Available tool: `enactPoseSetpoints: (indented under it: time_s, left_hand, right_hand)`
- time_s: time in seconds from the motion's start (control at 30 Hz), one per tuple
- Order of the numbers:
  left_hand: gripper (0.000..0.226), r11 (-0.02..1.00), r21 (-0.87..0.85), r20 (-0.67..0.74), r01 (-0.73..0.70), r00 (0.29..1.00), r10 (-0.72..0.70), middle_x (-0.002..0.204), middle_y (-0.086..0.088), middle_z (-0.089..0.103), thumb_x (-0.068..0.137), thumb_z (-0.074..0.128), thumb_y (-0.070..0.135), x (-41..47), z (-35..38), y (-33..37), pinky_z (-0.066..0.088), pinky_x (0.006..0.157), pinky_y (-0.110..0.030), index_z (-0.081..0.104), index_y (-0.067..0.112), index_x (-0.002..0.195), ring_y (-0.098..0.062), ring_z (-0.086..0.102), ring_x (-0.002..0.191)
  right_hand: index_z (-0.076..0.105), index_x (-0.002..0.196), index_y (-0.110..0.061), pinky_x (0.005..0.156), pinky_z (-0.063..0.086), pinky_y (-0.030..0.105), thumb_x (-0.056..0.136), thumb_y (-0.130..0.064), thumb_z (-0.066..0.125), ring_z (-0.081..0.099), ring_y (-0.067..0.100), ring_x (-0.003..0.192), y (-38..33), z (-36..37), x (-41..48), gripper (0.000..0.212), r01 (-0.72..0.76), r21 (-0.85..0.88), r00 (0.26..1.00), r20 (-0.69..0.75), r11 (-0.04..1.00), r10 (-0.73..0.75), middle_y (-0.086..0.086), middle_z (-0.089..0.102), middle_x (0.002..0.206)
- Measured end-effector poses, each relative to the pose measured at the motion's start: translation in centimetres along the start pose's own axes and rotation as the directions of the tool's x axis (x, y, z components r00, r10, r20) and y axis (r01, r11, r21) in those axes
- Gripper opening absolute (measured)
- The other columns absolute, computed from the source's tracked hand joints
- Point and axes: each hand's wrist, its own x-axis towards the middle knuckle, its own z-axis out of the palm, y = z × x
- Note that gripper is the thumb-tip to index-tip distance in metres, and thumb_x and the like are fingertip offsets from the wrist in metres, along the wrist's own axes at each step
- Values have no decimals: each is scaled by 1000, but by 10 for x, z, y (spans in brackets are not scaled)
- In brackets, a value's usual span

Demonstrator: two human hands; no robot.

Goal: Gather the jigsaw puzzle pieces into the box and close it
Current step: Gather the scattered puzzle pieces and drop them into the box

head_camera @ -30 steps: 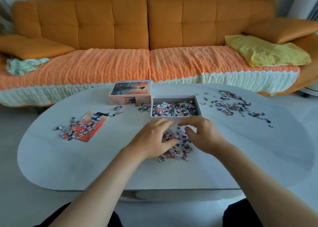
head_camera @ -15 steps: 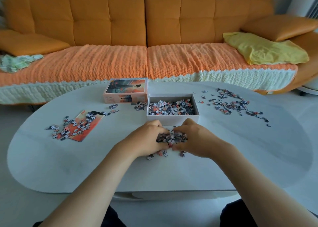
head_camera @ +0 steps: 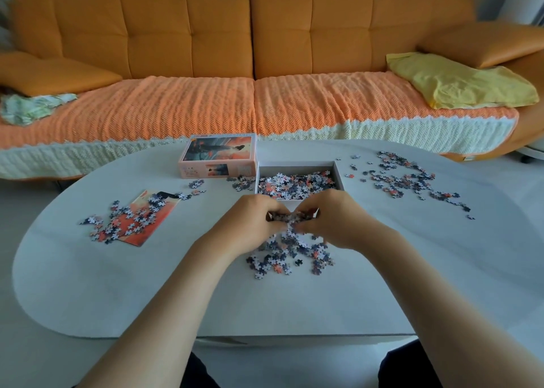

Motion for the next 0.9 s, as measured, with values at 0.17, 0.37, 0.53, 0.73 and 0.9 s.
enactPoseSetpoints:
  time_s: [0.17, 0.37, 0.53, 0.73, 0.9]
  left_hand:
    - [28, 998, -33, -181, -51, 982, 44, 106, 9, 67, 88, 71, 25, 27, -16, 4, 44, 80, -23, 70, 22, 116, -3, 58, 88]
    - [35, 985, 137, -255, -104, 957, 137, 116, 2, 65, 91, 67, 26, 56, -2, -7, 49, 89, -34, 64, 22, 126, -15, 60, 102]
    - [36, 964, 232, -268, -129, 944, 191, 120, 1, 62, 94, 60, 35, 57, -1, -10, 40, 97, -41, 62, 22, 127, -21, 53, 110]
    - [8, 948, 234, -299, -214, 912, 280, 93, 6, 59, 89, 65, 22, 34, -5, -13, 46, 76, -34, 71, 19, 94, -16, 53, 88]
    - [10, 968, 140, -142, -206, 964, 226, 97, 15, 55, 89, 64, 28, 4, 1, -12, 51, 70, -31, 67, 28, 99, -6, 57, 82]
  right_hand:
    - [72, 89, -25, 54, 44, 16, 81, -26, 76, 56, 3, 61, -1, -19, 20, 8, 47, 24, 973, -228, 999, -40, -7, 66, 77]
    - [72, 100, -22, 63, 41, 22, 82, -19, 73, 58, 16, 79, 10, -10, 42, 18, 71, -49, 936, -341, 996, -84, -3, 63, 86]
    - [67, 117, -35, 71, 35, 12, 86, -22, 70, 50, 4, 84, 18, -4, 46, 35, 95, -44, 942, -318, 994, -104, -14, 57, 97]
    - [76, 96, -20, 72, 50, 23, 84, -7, 67, 59, 9, 75, 18, 3, 39, 20, 276, -117, 844, -446, 954, -299, -6, 67, 90]
    - [76, 86, -15, 70, 52, 23, 79, 5, 55, 62, 10, 75, 8, 6, 16, 30, 396, -157, 840, -337, 905, -426, -4, 68, 86]
